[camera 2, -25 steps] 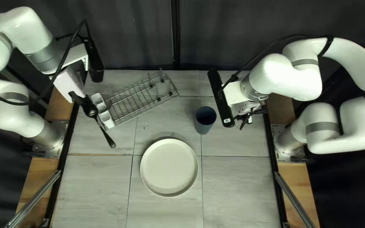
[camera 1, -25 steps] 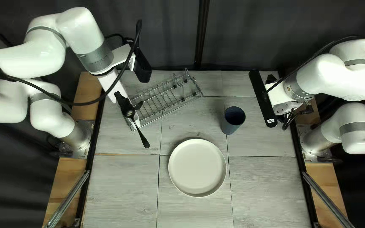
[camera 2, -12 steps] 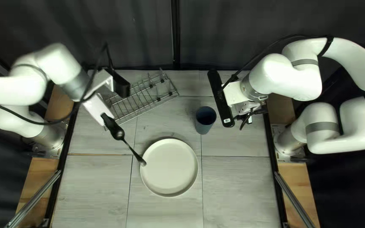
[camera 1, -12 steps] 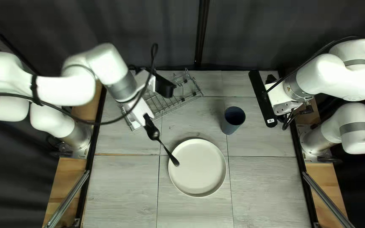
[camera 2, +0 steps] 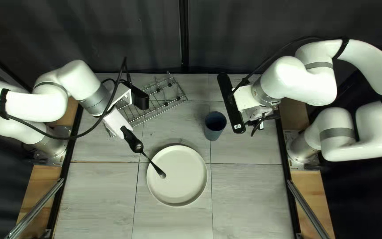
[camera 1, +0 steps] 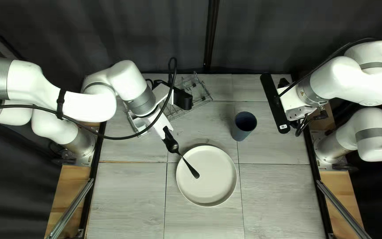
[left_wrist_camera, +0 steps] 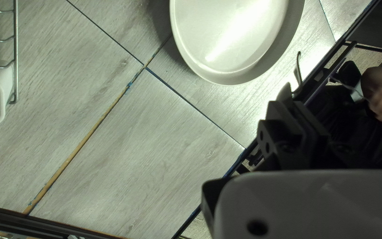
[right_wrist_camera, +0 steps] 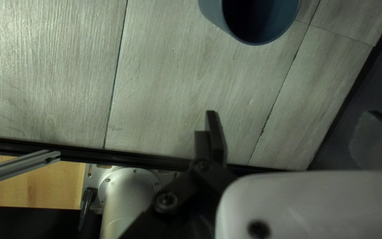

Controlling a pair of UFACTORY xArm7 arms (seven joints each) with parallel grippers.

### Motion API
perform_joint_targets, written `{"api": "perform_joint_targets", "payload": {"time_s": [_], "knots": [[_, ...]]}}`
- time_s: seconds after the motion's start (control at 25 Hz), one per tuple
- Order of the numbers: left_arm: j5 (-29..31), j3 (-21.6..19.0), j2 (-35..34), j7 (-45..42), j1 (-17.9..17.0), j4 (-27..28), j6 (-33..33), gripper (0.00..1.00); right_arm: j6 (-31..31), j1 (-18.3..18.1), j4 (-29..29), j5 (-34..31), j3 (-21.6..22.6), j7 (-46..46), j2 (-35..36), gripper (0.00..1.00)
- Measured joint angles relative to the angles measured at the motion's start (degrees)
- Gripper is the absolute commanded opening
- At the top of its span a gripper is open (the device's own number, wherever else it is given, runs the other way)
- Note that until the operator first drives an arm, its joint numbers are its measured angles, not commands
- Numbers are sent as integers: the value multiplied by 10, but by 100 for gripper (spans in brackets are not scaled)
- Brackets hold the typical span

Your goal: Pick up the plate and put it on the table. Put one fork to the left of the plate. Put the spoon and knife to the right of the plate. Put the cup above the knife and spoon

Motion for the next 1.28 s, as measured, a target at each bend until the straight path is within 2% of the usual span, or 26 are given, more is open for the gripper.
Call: {"api": "perform_joint_targets", "payload": {"time_s": [1.28], "knots": [[0,0,0,0,0,0,0,0,-5,-2,1,18,9,35,5,100]]}}
